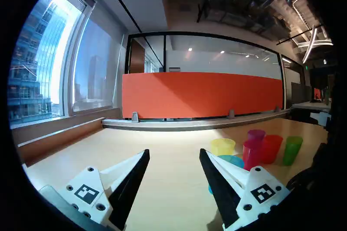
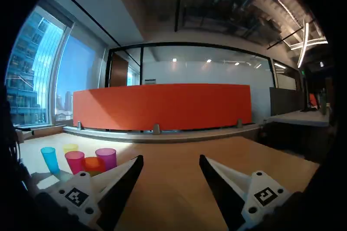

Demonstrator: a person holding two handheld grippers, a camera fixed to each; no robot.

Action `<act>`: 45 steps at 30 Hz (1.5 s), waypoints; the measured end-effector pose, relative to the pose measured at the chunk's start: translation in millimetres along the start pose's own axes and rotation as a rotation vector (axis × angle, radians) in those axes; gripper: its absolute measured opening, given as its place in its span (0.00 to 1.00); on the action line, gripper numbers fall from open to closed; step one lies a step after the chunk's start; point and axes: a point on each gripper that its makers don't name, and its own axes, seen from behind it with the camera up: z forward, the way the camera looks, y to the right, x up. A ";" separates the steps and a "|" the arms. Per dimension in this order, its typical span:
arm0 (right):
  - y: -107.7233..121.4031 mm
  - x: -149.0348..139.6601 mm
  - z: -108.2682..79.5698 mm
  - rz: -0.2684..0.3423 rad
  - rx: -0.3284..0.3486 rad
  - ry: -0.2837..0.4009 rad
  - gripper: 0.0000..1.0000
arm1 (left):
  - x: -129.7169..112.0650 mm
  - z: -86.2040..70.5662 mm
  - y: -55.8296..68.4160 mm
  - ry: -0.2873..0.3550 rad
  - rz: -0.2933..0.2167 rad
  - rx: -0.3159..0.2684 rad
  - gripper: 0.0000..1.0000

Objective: Pour water

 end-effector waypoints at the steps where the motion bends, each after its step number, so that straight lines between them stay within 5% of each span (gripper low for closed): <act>1: 0.5 -0.7 0.3 -0.001 -0.001 -0.002 0.99 | 0.0 0.0 0.0 0.000 0.000 0.000 0.85; 45: -1.0 -11.6 1.5 -0.024 -0.005 -0.038 1.00 | 0.3 0.3 0.0 0.000 0.000 0.000 0.85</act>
